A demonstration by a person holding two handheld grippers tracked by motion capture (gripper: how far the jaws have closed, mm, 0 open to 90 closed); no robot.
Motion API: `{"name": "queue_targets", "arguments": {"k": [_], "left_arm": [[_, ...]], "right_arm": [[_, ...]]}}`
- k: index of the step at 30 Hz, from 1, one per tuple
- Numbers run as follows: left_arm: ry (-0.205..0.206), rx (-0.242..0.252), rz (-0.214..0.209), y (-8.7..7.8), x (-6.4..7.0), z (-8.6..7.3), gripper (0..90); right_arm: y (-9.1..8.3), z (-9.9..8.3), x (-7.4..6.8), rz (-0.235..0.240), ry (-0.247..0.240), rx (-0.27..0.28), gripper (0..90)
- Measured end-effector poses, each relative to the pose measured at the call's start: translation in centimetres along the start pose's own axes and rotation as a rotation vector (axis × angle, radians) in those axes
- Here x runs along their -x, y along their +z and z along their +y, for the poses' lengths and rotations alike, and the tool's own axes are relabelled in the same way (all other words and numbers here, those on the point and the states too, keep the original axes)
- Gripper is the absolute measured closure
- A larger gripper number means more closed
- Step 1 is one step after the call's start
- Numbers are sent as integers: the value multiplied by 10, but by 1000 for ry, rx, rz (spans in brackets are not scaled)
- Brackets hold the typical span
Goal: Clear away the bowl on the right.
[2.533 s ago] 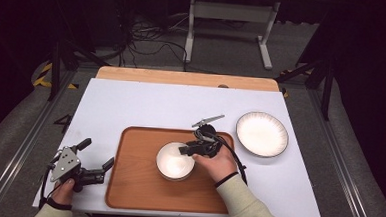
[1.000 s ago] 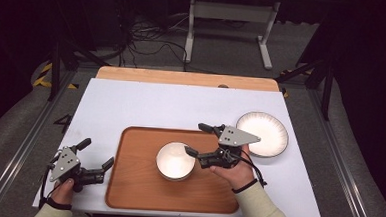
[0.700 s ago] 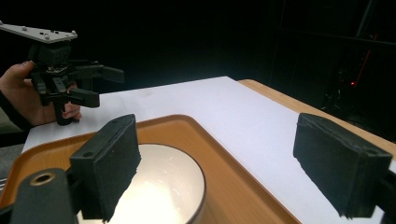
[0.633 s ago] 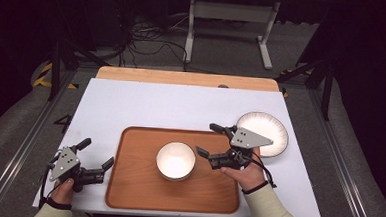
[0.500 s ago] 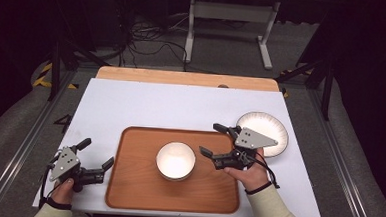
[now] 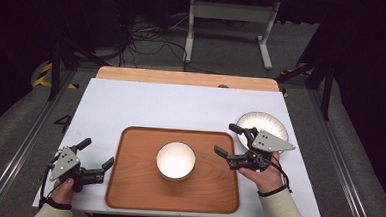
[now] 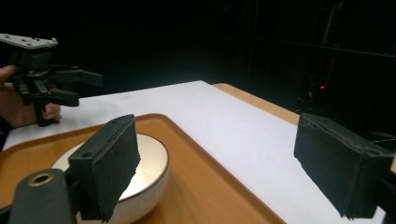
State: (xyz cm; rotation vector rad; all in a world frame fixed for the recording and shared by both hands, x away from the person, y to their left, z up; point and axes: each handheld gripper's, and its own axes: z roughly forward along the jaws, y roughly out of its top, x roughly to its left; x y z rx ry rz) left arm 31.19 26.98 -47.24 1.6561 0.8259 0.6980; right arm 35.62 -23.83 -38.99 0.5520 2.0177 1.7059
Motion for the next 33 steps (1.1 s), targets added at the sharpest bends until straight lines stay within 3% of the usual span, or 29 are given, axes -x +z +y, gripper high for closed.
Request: {"name": "queue_targets", "arguments": {"k": [17,20,22,26,33], "left_arm": [[0,0,-1,0,0,0,2],[0,0,0,0,0,0,3],[1,0,0,0,0,0,2],[0,0,0,0,0,0,2],[0,0,0,0,0,0,3]], "right_arm": [[-23,-15,15,-41,44,39,109],[-24,-23,17,-81,34,6,92],[-25,-27,19,-89,61,11,97],[-27,-32,22,-86,90,17,83],[-27,-43,20,-79,69,6,84]]}}
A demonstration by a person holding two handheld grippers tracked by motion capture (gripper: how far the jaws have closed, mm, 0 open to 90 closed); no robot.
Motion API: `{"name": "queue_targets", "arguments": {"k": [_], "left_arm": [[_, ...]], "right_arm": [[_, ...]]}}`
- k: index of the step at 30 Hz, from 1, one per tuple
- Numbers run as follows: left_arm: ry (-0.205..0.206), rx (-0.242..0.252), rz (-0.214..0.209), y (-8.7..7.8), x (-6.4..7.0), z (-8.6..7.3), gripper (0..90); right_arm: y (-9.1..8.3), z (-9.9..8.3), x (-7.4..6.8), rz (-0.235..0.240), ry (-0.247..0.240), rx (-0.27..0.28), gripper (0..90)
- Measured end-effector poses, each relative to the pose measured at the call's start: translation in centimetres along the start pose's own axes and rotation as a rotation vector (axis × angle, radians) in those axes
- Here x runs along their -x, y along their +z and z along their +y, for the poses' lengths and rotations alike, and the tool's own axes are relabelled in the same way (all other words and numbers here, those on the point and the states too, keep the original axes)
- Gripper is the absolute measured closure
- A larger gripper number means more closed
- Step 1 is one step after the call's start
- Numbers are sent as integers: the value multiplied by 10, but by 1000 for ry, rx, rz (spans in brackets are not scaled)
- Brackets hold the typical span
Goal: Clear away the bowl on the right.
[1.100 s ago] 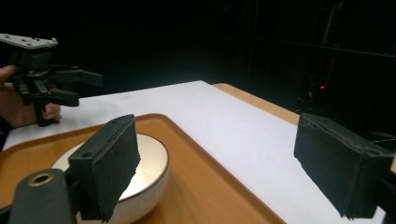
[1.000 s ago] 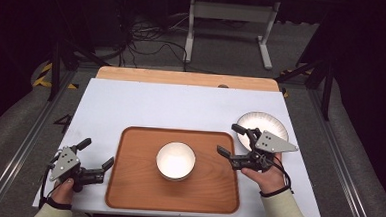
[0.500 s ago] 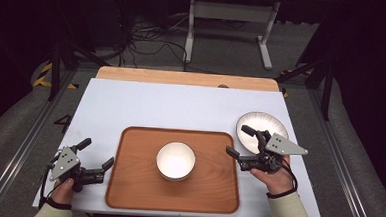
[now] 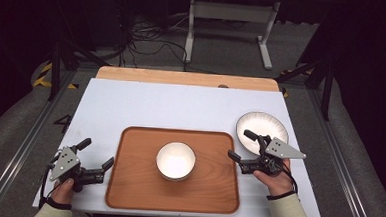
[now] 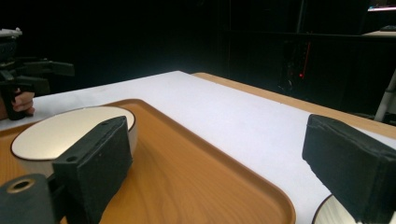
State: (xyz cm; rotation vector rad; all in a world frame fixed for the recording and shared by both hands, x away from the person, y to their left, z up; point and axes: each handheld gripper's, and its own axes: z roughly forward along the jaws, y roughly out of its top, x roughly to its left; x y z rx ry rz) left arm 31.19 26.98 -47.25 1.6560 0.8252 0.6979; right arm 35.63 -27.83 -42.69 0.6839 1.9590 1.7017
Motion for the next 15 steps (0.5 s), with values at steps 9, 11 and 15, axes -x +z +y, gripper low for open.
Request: {"name": "queue_targets", "arguments": {"k": [9,11,15], "left_arm": [[0,0,0,0,0,0,3],[0,0,0,0,0,0,2],[0,0,0,0,0,0,2]], "right_arm": [[-3,-10,-3,14,3,-6,84],[-5,-15,-2,7,6,-16,84],[-8,-18,-4,11,20,-4,102]]}}
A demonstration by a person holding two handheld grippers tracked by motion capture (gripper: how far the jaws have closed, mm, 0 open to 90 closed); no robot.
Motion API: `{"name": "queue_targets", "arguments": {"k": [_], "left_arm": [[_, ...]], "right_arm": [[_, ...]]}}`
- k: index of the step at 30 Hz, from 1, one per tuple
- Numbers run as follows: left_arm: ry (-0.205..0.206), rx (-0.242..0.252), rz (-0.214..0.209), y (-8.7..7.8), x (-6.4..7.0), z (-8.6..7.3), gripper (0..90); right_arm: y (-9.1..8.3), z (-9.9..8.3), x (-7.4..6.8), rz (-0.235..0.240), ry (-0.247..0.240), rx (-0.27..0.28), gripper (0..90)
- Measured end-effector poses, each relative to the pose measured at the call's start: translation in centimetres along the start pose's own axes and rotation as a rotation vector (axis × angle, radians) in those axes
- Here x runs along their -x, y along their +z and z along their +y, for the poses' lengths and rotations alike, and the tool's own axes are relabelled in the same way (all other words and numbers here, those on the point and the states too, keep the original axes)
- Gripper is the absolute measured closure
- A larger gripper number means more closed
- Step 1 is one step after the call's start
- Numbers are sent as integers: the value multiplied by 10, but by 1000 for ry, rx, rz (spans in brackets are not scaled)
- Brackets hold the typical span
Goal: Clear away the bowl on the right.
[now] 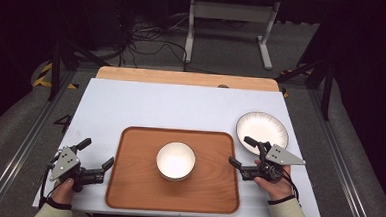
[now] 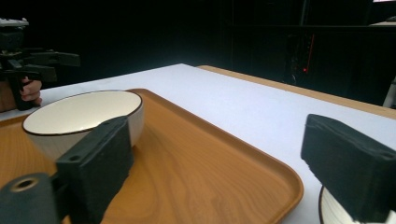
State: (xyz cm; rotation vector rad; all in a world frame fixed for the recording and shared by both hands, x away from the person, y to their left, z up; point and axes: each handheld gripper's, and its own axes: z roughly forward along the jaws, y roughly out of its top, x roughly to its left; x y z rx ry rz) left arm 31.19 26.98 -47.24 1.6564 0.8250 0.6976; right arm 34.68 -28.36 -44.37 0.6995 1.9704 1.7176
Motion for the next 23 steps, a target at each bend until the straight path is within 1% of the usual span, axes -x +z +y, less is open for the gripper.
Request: {"name": "queue_targets", "arguments": {"k": [1,3,5,8,10,14,18,20,23], "left_arm": [[0,0,0,0,0,0,2],[1,1,0,0,0,0,3],[2,0,1,0,0,0,3],[1,0,0,0,0,0,2],[-1,2,1,0,0,0,3],[0,0,2,0,0,0,3],[0,2,3,0,1,0,3],[0,5,1,0,1,0,2],[0,7,5,0,1,0,2]], "right_arm": [[0,-1,-1,-7,-7,-3,101],[-1,-4,-1,-4,-10,-10,100],[0,-7,0,-11,-13,-18,82],[-1,-12,2,-19,-15,-15,81],[0,-15,2,-25,-19,-37,77],[-2,-16,2,-37,-19,-16,76],[-4,-17,3,-38,-7,8,75],[-5,-17,3,-38,-1,9,75],[-4,-17,3,-33,-5,10,75]]}}
